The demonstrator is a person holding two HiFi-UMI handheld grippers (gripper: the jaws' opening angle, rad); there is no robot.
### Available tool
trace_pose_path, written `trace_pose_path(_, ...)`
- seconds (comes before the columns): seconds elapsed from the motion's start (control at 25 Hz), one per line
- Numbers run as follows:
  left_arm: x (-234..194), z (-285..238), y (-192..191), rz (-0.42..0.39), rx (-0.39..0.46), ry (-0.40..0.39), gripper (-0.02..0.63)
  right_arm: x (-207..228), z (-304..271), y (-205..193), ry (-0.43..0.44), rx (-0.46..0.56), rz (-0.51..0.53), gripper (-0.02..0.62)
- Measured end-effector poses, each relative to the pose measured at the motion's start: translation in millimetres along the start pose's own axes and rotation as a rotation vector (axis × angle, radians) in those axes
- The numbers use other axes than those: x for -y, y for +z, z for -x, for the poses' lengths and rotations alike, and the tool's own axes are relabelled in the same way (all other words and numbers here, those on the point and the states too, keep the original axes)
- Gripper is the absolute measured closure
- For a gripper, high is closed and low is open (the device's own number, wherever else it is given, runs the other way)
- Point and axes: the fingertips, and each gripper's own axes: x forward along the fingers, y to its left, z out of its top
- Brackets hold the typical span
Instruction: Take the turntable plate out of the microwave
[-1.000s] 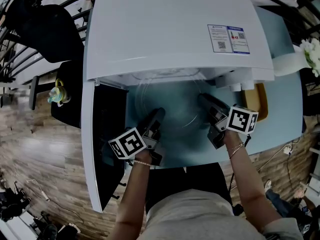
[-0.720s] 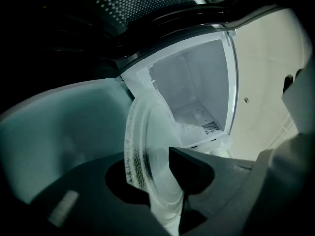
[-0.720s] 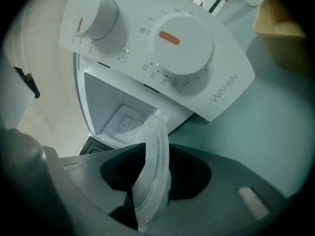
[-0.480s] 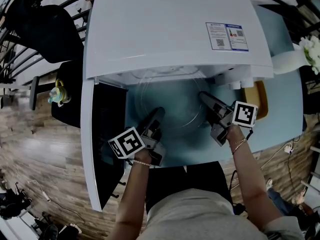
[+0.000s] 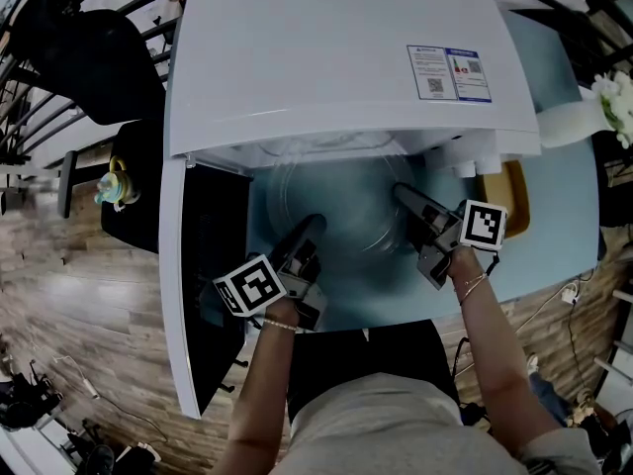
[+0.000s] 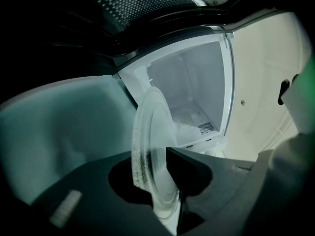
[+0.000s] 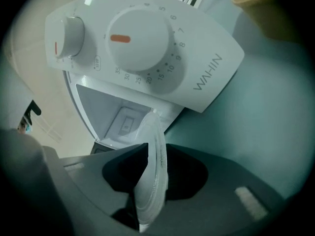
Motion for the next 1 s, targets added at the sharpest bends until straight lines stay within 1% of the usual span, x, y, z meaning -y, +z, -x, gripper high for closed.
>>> trace_pose_path(0.08, 1.4, -1.1, -0.9, 0.010, -0.003, -0.012, 0.517, -6.0, -3.0, -7.4, 0.025, -0.029, 0.005, 0.483)
trace_pose_path(0.2, 3.6, -3.7, -2.6, 0.022, -0.003, -0.027, 0.517, -7.8, -4.9, -13.3, 0.006, -0.023, 0.028, 0.477)
trace_pose_path(0.48, 7.9, -0.7, -2.2, -0.033, 0.003, -0.036, 0.515, -7.6, -0.4, -16.7, -0.020, -0.001, 0.077, 0.469)
trace_pose_path(0.68, 19.6, 3.8, -0.8, -0.066, 0.028, -0.075, 0.517, -15.5, 7.4, -16.3, -0.035, 0.022, 0.129, 0.462)
trace_pose_path(0.8, 25.9, 6.8, -0.8, -0.074, 0.042, -0.091, 0.514, -20.5, 12.2, -17.1, -0.042, 0.028, 0.145, 0.456)
trace_pose_path(1.0, 34.5, 14.5, -6.5, -0.081, 0.059, -0.101, 0.505, -30.8, 20.4, -20.4, -0.026, 0.025, 0.162, 0.451)
